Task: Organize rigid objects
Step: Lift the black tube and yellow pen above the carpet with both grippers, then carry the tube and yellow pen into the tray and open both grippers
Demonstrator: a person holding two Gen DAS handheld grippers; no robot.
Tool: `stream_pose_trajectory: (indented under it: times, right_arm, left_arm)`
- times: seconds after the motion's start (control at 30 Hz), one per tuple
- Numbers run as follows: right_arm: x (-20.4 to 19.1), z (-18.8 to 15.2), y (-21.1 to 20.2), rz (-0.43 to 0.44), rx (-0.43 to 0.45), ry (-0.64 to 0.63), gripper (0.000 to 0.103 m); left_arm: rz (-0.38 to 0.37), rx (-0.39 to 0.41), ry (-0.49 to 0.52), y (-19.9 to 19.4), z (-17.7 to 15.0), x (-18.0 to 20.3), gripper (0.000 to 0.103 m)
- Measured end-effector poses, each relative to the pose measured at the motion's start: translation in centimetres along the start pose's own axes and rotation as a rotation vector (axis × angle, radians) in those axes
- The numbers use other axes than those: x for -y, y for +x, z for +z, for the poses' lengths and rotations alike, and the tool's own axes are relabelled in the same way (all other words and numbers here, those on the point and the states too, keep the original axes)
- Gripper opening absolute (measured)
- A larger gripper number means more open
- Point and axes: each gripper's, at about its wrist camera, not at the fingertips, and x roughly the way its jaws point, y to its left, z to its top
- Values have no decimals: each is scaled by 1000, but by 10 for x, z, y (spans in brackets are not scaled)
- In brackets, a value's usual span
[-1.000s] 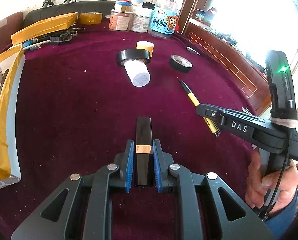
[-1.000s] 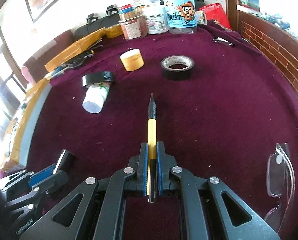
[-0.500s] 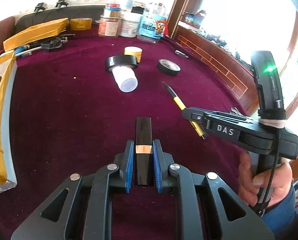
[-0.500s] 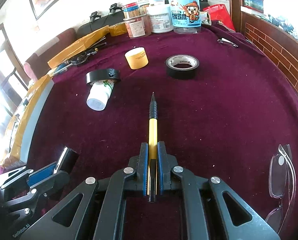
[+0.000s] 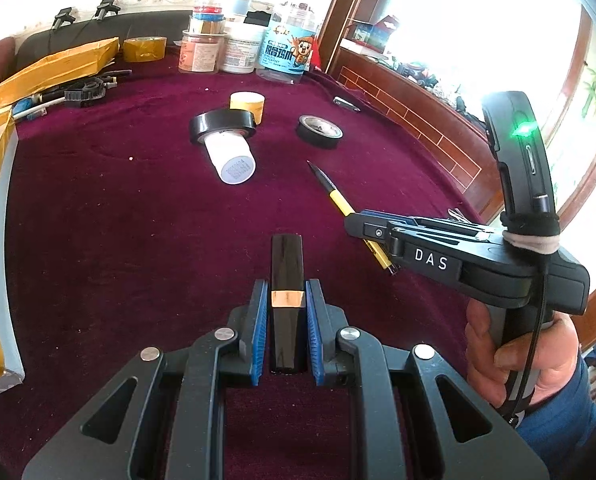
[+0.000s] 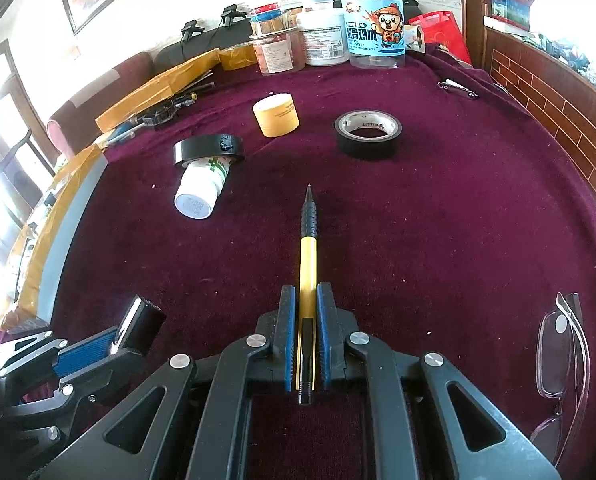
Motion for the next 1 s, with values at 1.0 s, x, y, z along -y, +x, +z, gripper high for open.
stream_pose_trajectory:
  times: [1.0]
  right_arm:
    - [-132,19,-49,273,33,-184,8]
  left_arm:
    - [36,302,-264,-122,14,-96,15]
